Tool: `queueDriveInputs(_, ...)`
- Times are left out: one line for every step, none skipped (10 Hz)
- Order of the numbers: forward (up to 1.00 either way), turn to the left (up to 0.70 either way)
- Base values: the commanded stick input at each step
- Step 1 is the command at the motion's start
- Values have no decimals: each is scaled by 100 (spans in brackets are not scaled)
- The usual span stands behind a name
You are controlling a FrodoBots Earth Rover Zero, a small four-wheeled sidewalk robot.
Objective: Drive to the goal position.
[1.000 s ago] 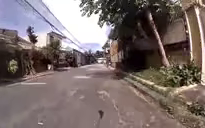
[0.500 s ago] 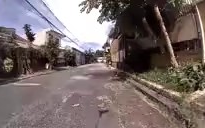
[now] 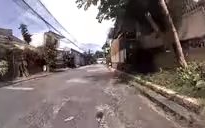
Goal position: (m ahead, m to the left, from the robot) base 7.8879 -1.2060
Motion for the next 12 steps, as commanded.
queueDriveInputs(70, 0)
queueDriveInputs(70, 0)
queueDriveInputs(70, 0)
queueDriveInputs(70, 0)
queueDriveInputs(70, 0)
queueDriveInputs(70, 0)
queueDriveInputs(70, 0)
queueDriveInputs(70, 0)
queueDriveInputs(70, 0)
queueDriveInputs(70, 0)
queueDriveInputs(70, 0)
queueDriveInputs(70, 0)
